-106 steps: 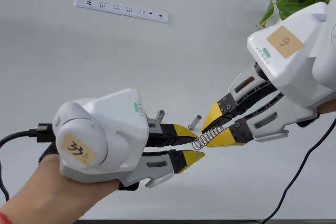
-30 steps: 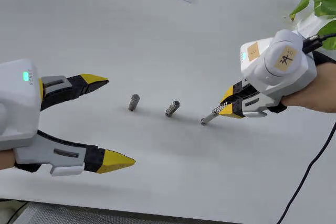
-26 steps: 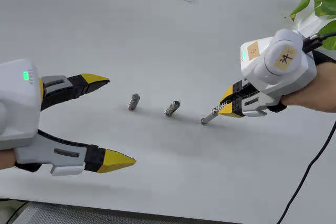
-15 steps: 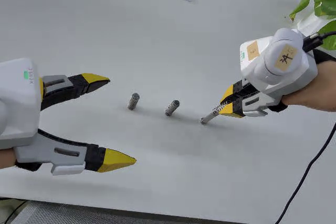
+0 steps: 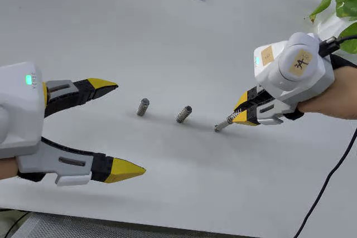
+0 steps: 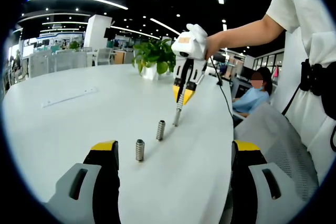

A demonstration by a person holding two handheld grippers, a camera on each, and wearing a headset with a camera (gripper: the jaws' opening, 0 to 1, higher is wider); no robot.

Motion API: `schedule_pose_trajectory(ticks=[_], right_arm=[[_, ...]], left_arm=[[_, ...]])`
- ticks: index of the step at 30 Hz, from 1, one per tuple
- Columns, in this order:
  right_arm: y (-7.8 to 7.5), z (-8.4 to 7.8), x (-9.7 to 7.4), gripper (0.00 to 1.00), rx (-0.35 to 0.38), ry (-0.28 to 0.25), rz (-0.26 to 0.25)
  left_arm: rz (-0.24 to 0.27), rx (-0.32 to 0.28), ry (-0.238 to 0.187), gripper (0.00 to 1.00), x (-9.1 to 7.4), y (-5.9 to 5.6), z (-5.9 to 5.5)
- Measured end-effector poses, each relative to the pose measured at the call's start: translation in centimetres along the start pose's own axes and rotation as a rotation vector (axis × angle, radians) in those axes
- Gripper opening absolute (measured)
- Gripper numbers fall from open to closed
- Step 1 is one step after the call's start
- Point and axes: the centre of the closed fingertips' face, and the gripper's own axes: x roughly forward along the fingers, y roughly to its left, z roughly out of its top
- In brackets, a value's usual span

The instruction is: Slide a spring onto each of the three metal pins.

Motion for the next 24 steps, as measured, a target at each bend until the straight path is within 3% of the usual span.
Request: schedule_pose_trajectory(ticks=[24], right_arm=[[0.24, -0.28, -0.1, 0.07, 0.005, 0.009, 0.006]], left_arm=[[-0.006, -0.001, -0.003, 0.87, 0.18, -0.12, 0.01]])
